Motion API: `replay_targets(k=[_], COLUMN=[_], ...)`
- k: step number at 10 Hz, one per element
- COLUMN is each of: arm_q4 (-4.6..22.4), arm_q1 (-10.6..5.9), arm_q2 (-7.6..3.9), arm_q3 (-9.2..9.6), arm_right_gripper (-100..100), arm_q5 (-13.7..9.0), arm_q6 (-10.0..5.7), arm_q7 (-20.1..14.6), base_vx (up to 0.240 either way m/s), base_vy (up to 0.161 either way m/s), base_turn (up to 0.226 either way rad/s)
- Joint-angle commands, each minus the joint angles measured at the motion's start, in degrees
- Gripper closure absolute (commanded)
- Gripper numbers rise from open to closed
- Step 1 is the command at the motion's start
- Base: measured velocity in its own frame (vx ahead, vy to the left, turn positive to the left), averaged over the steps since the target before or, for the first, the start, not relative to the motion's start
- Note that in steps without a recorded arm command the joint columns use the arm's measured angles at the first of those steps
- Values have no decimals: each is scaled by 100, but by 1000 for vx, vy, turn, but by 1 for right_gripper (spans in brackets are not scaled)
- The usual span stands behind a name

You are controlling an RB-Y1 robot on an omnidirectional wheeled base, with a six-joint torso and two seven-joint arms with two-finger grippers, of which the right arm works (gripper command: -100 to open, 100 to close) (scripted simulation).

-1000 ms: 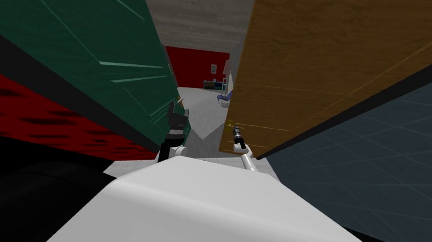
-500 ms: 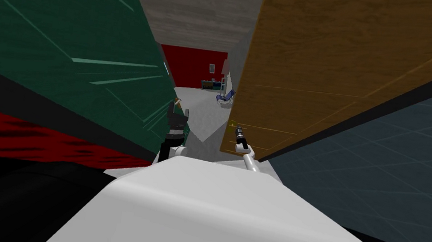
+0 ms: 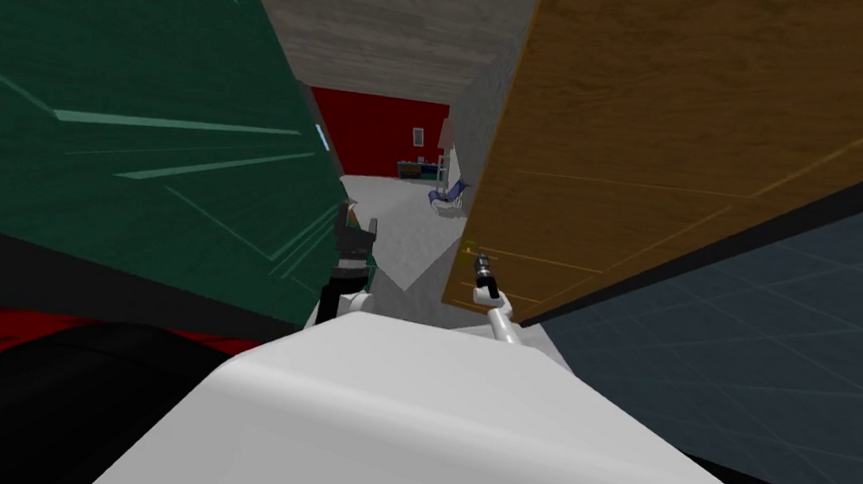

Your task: Push the door open

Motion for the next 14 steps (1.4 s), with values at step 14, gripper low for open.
replay_targets(k=[14], arm_q4=[149], arm_q1=[-90], arm_q2=[-78], arm_q3=[-1085], arm_right_gripper=[100], arm_q5=[-180], arm_q6=[-49], arm_q7=[273], base_vx=[160], base_vy=[126], base_turn=[-82])
